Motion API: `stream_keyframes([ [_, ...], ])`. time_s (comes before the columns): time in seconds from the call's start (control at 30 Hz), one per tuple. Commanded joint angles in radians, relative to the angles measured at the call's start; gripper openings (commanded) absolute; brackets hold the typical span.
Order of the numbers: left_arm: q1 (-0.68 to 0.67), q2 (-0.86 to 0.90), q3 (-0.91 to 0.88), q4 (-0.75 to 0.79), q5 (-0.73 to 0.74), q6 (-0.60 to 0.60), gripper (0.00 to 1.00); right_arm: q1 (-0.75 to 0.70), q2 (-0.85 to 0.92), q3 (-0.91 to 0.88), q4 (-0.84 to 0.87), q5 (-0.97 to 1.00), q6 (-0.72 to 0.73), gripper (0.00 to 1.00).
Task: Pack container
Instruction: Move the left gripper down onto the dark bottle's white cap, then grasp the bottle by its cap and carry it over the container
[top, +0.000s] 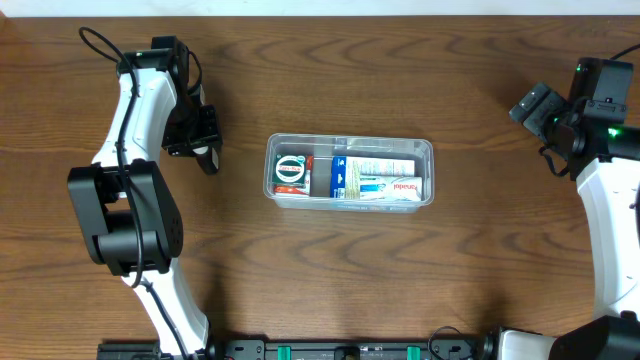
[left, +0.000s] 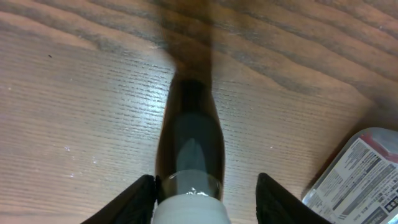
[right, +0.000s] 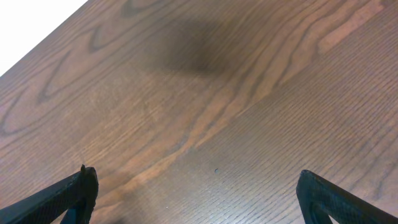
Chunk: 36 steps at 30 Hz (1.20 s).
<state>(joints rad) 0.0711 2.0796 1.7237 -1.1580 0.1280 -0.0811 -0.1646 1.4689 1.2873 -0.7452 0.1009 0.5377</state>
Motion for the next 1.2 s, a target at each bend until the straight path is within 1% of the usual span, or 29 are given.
stream_keyframes([
  [0.0,0.003,0.003,-0.007,0.001,0.002,-0.003,0.51,-0.005,0.001,0.004,-0.004,0.000,0.007,0.99],
  [0.03,0.003,0.003,-0.007,0.003,0.002,-0.003,0.51,-0.005,0.001,0.004,-0.004,0.000,0.007,0.99],
  [0.27,0.003,0.002,-0.007,0.012,0.002,-0.003,0.33,-0.005,0.001,0.004,-0.004,0.000,0.007,0.99],
  [0.37,0.003,0.002,-0.007,0.012,0.002,-0.003,0.28,-0.005,0.001,0.004,-0.003,0.000,0.007,0.99],
  [0.6,0.003,-0.015,0.011,-0.002,0.003,-0.003,0.28,-0.005,0.001,0.004,-0.004,0.000,0.007,0.99],
  [0.83,0.002,-0.095,0.044,-0.043,0.005,-0.003,0.28,-0.005,0.001,0.004,-0.004,0.000,0.007,0.99],
  [0.97,0.000,-0.169,0.044,-0.067,0.053,-0.003,0.28,-0.005,0.001,0.004,-0.004,0.000,0.007,0.99],
  [1.17,-0.024,-0.291,0.044,-0.103,0.162,-0.003,0.28,-0.005,0.001,0.004,-0.004,0.000,0.007,0.99],
])
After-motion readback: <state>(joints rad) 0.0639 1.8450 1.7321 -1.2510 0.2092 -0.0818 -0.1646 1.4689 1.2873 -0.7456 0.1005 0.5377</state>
